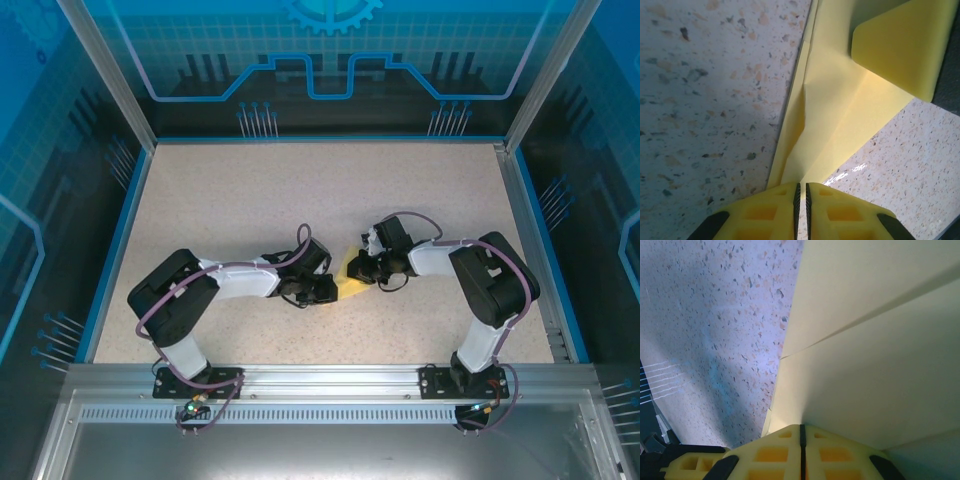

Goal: Fold a paper plane with a square sheet of paper (pick it up from the middle)
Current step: Fourth fold the wing at the center of the table.

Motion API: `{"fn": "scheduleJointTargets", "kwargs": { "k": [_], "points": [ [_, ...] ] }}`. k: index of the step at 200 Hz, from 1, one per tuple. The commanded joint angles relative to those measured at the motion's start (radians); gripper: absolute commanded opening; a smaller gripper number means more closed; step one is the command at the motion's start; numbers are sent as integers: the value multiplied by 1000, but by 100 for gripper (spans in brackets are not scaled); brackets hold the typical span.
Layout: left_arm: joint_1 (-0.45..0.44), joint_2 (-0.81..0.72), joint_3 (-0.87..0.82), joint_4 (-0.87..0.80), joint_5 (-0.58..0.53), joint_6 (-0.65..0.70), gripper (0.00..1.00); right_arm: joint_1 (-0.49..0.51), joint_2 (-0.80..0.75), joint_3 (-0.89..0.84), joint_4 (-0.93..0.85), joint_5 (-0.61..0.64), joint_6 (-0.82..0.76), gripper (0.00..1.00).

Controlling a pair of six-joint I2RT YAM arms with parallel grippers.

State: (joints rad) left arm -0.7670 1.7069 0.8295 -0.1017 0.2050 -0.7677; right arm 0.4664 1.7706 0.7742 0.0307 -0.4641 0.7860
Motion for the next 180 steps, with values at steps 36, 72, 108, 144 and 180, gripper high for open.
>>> {"fn": "scheduleJointTargets", "kwargs": {
  "k": [36, 72, 108, 144, 180],
  "points": [
    [8, -19, -22, -84, -33, 11, 15, 9, 55, -12, -87, 95, 0, 8],
    [17, -27, -49, -102, -35, 16, 15, 8, 54, -16, -89, 99, -1, 8],
    [29, -30, -80, -96, -28, 8, 13, 10, 56, -16, -89, 102, 0, 8],
    [28, -41, -102, -104, -1, 24, 13, 9, 57, -12, -95, 103, -1, 8],
    [29, -92, -85, -163, 18, 83, 13, 9, 57, -13, -99, 105, -1, 8]
  ]
}}
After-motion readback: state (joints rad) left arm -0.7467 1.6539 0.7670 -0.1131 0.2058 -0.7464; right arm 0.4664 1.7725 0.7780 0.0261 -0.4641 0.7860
